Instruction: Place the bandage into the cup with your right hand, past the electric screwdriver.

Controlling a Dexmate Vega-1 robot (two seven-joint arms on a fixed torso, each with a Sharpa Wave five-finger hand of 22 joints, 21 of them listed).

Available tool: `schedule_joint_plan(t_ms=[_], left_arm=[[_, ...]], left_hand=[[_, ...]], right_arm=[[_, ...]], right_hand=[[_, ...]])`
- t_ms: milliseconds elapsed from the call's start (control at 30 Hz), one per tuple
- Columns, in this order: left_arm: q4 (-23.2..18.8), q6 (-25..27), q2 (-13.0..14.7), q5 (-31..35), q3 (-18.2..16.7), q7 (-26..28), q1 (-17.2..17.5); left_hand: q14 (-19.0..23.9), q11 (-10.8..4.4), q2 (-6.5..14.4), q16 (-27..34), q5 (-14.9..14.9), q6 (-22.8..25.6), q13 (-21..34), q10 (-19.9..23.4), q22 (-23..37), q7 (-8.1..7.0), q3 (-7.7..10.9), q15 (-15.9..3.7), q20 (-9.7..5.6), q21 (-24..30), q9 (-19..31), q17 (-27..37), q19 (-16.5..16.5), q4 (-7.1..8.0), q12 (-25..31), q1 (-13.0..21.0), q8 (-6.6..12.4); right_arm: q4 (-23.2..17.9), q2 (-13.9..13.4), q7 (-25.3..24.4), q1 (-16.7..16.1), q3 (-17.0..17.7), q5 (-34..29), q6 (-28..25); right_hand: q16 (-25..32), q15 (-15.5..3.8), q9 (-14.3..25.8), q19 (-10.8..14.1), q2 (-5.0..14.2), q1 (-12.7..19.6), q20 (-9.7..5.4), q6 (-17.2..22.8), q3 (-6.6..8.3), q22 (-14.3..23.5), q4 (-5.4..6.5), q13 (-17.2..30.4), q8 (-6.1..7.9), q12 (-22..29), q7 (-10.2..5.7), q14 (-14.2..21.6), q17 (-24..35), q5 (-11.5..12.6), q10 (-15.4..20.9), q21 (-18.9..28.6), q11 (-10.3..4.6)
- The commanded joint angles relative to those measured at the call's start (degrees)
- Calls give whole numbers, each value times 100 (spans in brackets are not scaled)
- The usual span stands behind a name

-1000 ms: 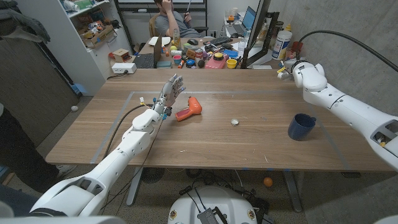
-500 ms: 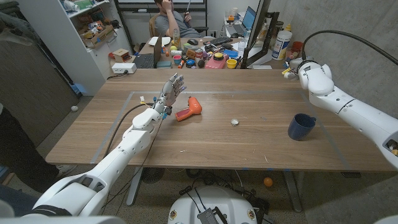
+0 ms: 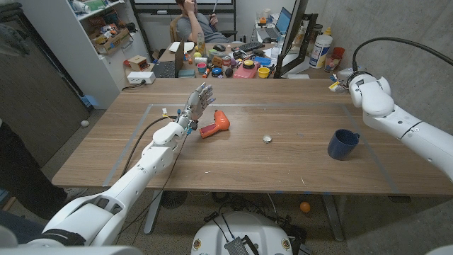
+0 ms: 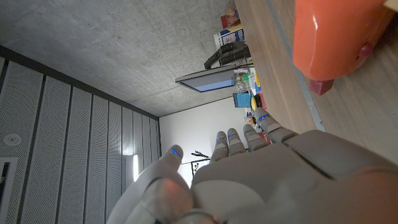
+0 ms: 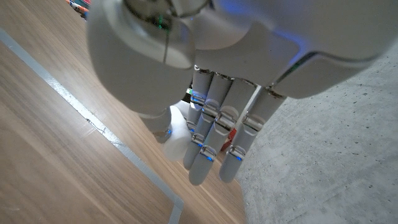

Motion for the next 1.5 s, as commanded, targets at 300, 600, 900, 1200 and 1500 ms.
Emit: schedule_joint_plan(t_ms=[300, 600, 900, 1200, 1500], left_arm=[[405, -99, -139, -13, 47, -462, -248], [782, -166, -209, -42, 12, -767, -450], [1238, -268, -305, -44, -30, -1148, -703], [1913, -405, -472, -51, -91, -1663, -1038], [2388, -541, -604, -33, -196, -2100, -1234]], left_hand=[[-75, -3, 457, 18, 51, -8, 29, -6, 12, 29, -37, -24, -252, -27, 19, 10, 49, -4, 36, -62, 20], [-74, -4, 458, 19, 53, -7, 29, -9, 12, 31, -40, -22, -246, -33, 19, 10, 47, -5, 35, -62, 20], [-74, -9, 460, 19, 54, -4, 29, -8, 13, 31, -42, -25, -252, -36, 19, 10, 52, -5, 36, -61, 22], [-79, -1, 461, 17, 56, -8, 29, -7, 13, 32, -45, -24, -249, -42, 19, 10, 51, -5, 37, -61, 20], [-72, 1, 462, 19, 57, -7, 29, -3, 13, 35, -47, -27, -245, -47, 19, 10, 54, -5, 39, -60, 21]], right_arm=[[-1351, -655, 239, -1495, 1063, 337, -863], [-2003, -978, 236, -2241, 1421, 438, -1468], [-2761, -1242, 183, -3013, 1740, 432, -2144], [-3641, -1438, 261, -3746, 1847, 228, -2772], [-4039, -1464, 703, -3887, 1632, -269, -3080]], right_hand=[[-12, -8, 177, -17, 20, -30, -390, 255, -46, -9, 29, 13, 104, 41, -209, 59, 62, 8, 37, 88, 30], [-7, -8, 199, -8, 26, -30, -403, 292, -68, -17, 37, -2, 159, 48, -197, 97, 95, 8, 60, 130, 43], [-15, -8, 220, -11, 30, -23, -397, 295, -86, -49, 39, 5, 199, 65, -193, 109, 123, 9, 78, 154, 45], [-26, -6, 238, -41, 28, -18, -376, 285, -106, -94, 41, 16, 232, 75, -189, 118, 150, 9, 71, 160, 57], [-39, -8, 253, -50, 38, -12, -377, 285, -120, -168, 45, 3, 266, 76, -192, 120, 175, 10, 84, 154, 61]])
